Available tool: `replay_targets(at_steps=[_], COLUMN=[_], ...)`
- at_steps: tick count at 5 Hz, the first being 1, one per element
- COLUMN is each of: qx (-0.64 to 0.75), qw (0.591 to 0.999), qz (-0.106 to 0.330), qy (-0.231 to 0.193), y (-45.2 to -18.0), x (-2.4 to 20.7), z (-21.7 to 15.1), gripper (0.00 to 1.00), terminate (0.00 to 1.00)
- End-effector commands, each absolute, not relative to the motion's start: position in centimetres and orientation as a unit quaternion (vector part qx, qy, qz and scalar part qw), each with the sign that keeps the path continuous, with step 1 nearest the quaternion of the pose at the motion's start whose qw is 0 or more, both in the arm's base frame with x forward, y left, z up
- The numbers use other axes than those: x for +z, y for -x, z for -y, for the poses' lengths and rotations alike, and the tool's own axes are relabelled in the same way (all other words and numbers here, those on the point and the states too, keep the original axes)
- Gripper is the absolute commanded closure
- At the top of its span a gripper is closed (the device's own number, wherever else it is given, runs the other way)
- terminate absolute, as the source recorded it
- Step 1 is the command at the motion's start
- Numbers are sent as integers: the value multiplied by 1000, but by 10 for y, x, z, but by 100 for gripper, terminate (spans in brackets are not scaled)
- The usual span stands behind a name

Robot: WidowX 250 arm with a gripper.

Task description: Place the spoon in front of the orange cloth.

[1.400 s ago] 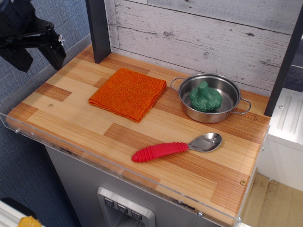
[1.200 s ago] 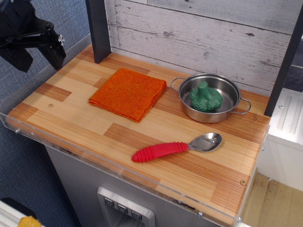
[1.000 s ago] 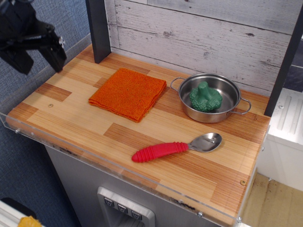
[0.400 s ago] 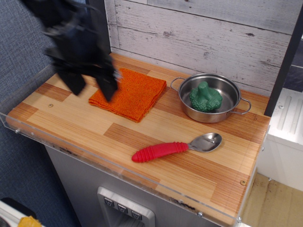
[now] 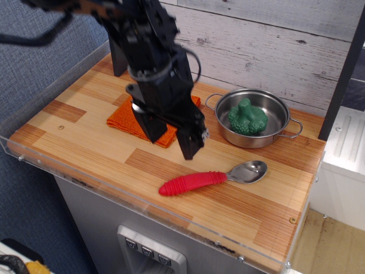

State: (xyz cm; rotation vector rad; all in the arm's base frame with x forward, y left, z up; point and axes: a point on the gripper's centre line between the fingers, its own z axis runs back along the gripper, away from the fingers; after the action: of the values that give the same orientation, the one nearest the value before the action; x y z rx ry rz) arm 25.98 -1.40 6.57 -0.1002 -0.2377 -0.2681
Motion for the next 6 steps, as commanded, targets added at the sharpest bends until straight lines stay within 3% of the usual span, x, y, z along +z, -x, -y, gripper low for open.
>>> replay_targets(at_steps=[1,2,5,6], qx=[-230,-234,-261,-283], qw=[964,966,962,956], qz=[128,112,79,75], qy=[27,8,13,22], y=[-256,-255,-256,-256], x=[47,32,14,10], z=[29,25,24,26], gripper=[0,0,0,100], terminate=[0,0,0,0])
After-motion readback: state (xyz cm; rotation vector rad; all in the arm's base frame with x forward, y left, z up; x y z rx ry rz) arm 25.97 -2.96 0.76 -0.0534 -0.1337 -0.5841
